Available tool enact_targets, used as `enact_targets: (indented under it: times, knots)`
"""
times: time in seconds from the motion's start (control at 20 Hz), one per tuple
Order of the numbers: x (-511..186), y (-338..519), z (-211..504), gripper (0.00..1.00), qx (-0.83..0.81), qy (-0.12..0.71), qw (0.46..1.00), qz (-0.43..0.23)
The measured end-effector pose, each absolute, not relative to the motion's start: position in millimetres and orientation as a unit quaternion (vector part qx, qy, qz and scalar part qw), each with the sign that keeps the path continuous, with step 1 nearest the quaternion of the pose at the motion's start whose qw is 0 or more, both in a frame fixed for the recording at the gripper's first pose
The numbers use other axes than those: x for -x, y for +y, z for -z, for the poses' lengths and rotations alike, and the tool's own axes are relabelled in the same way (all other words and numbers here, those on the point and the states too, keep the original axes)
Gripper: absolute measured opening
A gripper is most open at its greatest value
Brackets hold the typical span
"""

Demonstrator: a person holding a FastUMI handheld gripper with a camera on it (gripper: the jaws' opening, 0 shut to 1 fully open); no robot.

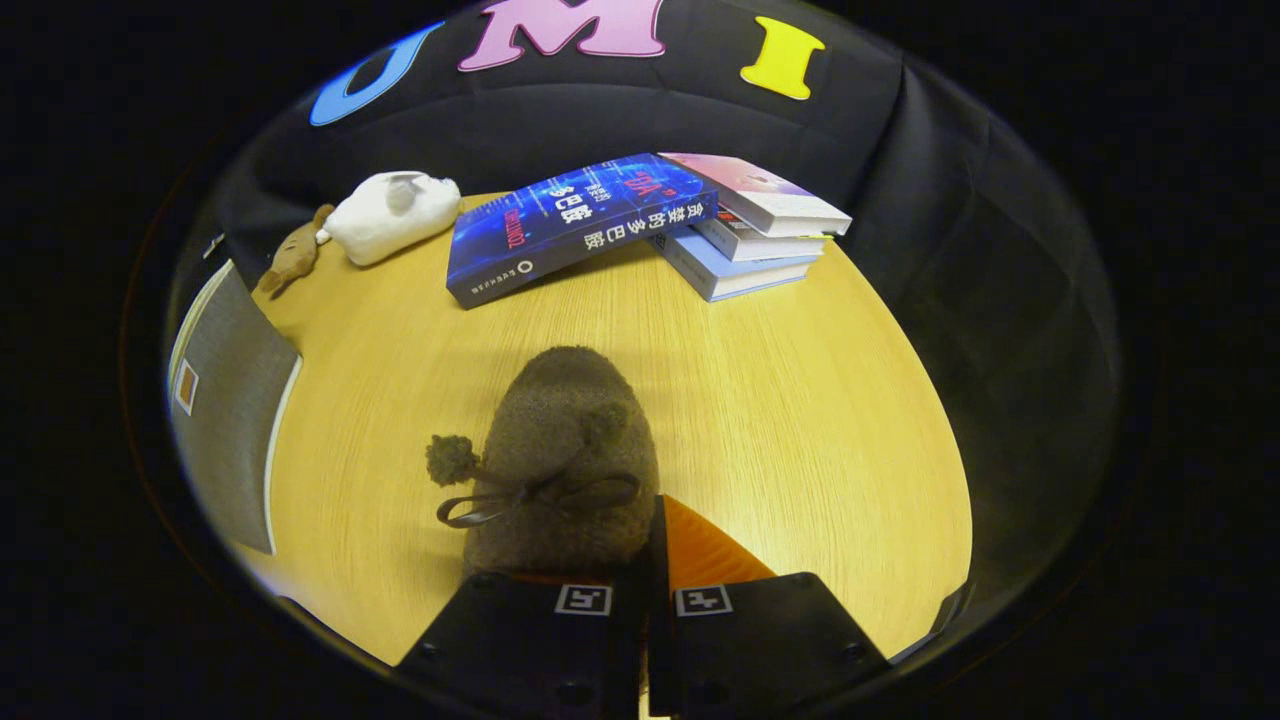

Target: Open the storage box then place both shoes into the box .Put the left shoe in first, then the right shoe, with the right side of both shoes facing outward in a uniform manner.

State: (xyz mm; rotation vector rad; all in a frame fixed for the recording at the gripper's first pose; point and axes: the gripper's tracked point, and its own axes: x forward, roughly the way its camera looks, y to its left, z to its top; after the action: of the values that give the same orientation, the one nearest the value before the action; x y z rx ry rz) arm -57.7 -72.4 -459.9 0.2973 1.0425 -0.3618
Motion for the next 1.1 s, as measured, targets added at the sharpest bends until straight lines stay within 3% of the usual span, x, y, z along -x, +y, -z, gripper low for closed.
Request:
enact_targets:
  times: [0.5,0.85,1.1]
  knots:
    - [-12,-20,307,0.09,-0.202,0.404,0.882,0.138]
    - [-87,75,191,0.08,-0.218,0.341,0.912,0.062]
    - [-120,152,163,0.09,-0.247,0.342,0.906,0.024]
